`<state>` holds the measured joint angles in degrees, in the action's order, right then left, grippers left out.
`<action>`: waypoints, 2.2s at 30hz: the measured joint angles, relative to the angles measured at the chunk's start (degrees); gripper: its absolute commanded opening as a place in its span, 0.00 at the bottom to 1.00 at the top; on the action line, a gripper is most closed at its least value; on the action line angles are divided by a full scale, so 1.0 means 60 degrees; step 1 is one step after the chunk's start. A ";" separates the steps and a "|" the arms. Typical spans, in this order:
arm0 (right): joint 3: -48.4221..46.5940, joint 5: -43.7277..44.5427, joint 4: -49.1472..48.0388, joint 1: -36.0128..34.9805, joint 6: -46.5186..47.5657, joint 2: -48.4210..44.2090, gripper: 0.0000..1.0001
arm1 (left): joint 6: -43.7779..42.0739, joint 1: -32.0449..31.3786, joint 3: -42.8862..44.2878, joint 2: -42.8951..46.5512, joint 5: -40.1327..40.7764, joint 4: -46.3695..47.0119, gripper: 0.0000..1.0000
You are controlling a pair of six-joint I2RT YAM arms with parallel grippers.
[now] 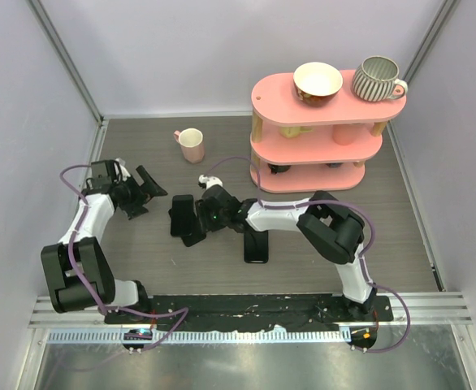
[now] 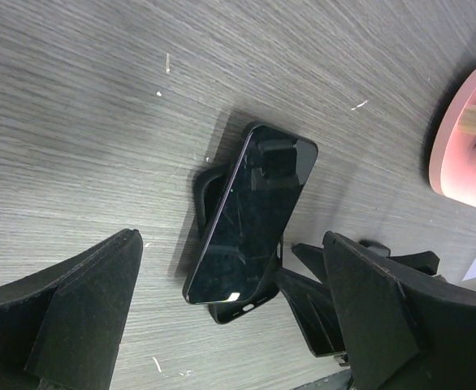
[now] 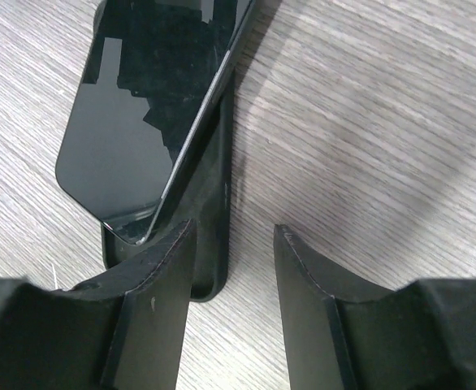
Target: Put the phone into the phone case
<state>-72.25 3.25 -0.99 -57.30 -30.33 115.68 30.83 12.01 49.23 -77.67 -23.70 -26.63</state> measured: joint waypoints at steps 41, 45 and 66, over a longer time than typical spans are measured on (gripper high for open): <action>0.3111 0.1060 0.0634 0.0062 -0.1625 -0.4211 0.67 | 0.1858 -0.3064 -0.3078 0.0561 0.0015 0.2189 0.20; 0.2871 -0.0153 0.0073 0.0969 -0.1169 -0.3832 0.73 | 0.1963 -0.3446 -0.3282 0.0178 0.0069 0.2444 0.14; 0.1654 -0.3854 -0.1341 0.2167 -0.0124 -0.0758 0.73 | 0.2918 -0.4809 -0.3410 -0.0015 0.0729 0.3322 0.30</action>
<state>-62.33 -19.88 -9.04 -44.29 -31.07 111.13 48.34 -16.84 28.77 -77.76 -19.33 -6.70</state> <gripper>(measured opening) 0.686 0.231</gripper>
